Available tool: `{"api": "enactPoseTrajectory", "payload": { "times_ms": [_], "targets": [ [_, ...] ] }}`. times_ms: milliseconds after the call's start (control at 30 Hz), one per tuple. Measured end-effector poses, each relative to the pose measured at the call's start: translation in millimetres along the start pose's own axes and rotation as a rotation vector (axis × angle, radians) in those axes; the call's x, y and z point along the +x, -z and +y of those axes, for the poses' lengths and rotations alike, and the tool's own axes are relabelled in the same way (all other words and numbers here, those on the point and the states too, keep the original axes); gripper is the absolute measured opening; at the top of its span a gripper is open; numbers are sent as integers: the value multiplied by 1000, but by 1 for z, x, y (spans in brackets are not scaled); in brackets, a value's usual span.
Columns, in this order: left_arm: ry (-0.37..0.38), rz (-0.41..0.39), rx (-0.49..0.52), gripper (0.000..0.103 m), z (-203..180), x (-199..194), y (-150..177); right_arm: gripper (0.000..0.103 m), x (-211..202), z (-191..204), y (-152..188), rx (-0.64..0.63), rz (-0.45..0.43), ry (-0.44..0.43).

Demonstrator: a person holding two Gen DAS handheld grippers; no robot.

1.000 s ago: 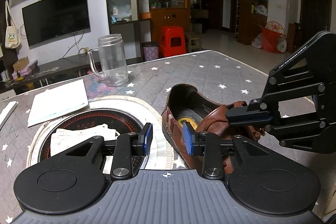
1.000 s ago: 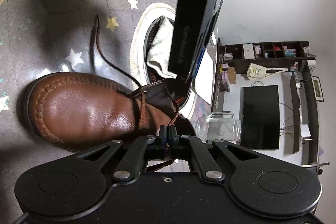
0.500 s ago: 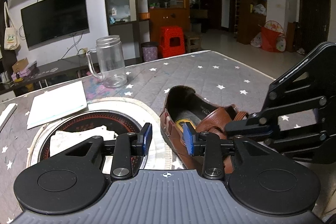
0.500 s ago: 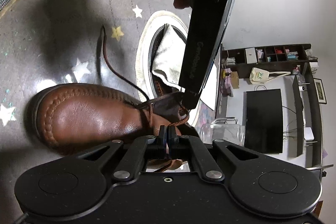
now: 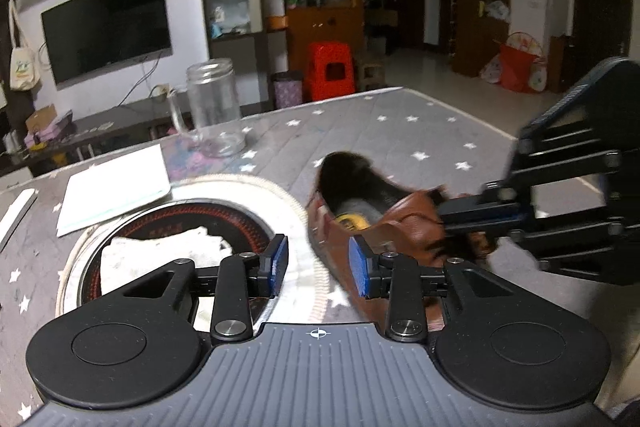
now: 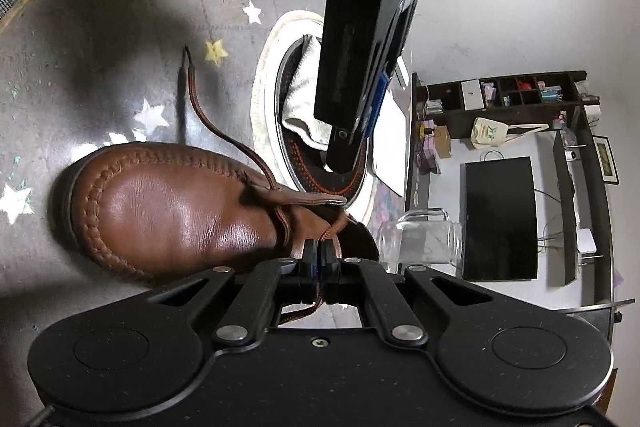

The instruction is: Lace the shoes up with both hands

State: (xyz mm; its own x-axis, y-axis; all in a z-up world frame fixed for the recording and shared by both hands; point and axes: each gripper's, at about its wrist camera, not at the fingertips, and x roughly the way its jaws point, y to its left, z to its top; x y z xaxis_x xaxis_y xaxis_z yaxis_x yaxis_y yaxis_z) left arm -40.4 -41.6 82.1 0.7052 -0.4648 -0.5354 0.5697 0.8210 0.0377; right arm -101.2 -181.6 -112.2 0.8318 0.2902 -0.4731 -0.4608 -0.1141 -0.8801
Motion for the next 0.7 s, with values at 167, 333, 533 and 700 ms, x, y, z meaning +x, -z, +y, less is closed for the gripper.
{"api": "enactPoseTrajectory", "payload": {
  "times_ms": [167,333,533,700],
  "targets": [
    [37,-10,-22,40,-11,2,-5,2,-1,0,1,16,-1,8],
    [14,6,-22,40,-16,12,-6,2,2,-3,-1,33,-5,16],
    [15,-1,-52,40,-4,8,0,2,4,0,2,30,-9,24],
    [23,-19,-100,40,7,2,9,2,1,-2,4,56,-24,35]
  ]
}}
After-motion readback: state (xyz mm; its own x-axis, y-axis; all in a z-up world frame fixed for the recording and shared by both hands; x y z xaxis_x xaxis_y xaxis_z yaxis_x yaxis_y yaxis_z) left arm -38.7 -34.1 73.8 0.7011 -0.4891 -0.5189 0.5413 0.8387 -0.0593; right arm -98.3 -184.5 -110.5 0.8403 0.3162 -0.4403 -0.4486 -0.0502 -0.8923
